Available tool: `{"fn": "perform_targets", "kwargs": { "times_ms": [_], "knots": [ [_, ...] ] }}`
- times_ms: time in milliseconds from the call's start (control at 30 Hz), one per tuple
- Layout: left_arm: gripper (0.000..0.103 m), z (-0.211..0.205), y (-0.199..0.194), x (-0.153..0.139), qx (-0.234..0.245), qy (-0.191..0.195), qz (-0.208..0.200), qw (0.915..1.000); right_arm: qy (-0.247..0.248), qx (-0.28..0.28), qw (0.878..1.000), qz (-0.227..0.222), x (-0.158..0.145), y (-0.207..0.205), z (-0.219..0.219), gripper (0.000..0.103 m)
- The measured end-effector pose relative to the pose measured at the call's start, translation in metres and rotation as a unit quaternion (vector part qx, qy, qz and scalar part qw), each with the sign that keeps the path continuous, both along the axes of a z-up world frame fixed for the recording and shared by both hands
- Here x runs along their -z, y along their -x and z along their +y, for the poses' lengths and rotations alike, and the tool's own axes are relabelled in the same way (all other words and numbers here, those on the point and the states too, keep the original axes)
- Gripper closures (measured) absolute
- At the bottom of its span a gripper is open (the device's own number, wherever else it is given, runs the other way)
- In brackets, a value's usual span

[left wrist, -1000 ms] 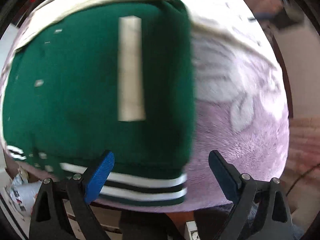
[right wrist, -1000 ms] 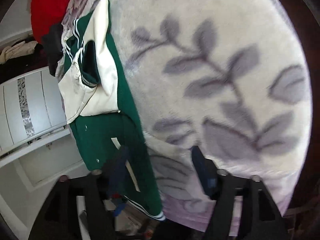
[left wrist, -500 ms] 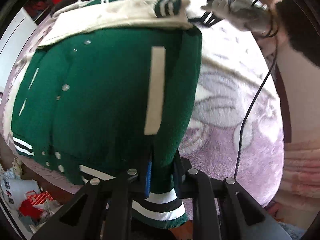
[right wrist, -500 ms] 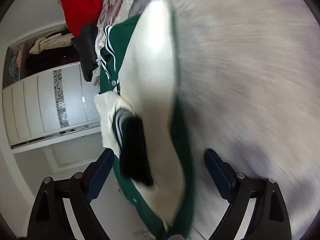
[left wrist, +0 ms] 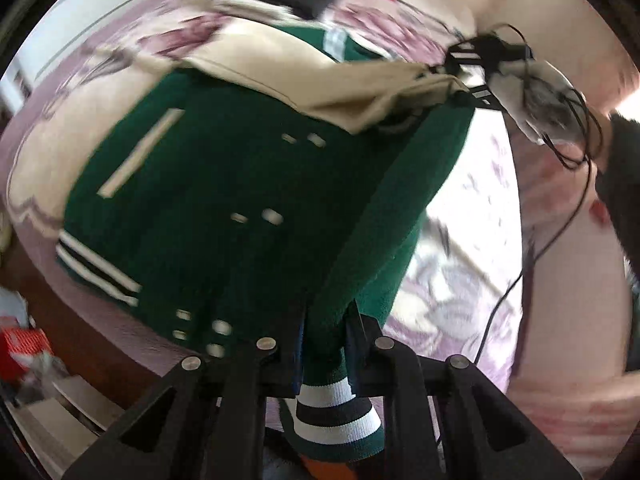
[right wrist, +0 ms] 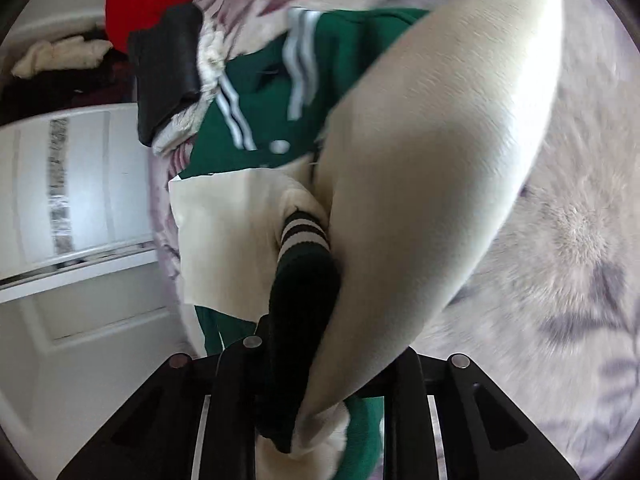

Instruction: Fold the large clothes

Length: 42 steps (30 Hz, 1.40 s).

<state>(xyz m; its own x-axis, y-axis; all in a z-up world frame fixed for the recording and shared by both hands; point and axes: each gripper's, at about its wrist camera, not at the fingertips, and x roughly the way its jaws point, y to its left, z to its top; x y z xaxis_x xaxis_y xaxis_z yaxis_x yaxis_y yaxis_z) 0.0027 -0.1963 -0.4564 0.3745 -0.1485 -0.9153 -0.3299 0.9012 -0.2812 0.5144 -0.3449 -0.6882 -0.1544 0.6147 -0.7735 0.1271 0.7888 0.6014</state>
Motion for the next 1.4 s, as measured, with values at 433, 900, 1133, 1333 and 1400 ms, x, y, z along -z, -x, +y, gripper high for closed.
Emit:
{"fn": "perform_targets", "kwargs": {
  "times_ms": [433, 900, 1133, 1333, 1400],
  "knots": [
    [0.09, 0.249, 0.015, 0.046, -0.129, 0.069, 0.012, 0.9892, 0.179, -0.08, 0.98, -0.027, -0.048, -0.039, 0.329, 0.081],
    [0.038, 0.338, 0.057, 0.137, -0.211, 0.235, 0.085, 0.9451, 0.116, -0.105, 0.987, 0.043, 0.007, -0.037, 0.408, 0.024],
    [0.038, 0.354, -0.026, 0.086, -0.163, 0.211, 0.031, 0.9633, 0.037, -0.042, 0.998, -0.027, -0.063, -0.041, 0.286, 0.024],
    [0.038, 0.319, -0.207, 0.069, -0.05, 0.149, -0.036, 0.9868, 0.107, 0.008, 0.992, -0.069, -0.048, -0.053, 0.18, 0.024],
    [0.038, 0.31, -0.266, 0.081, -0.021, 0.135, -0.032, 0.9901, 0.115, 0.025, 0.99, -0.074, -0.03, -0.067, 0.149, 0.024]
  ]
}}
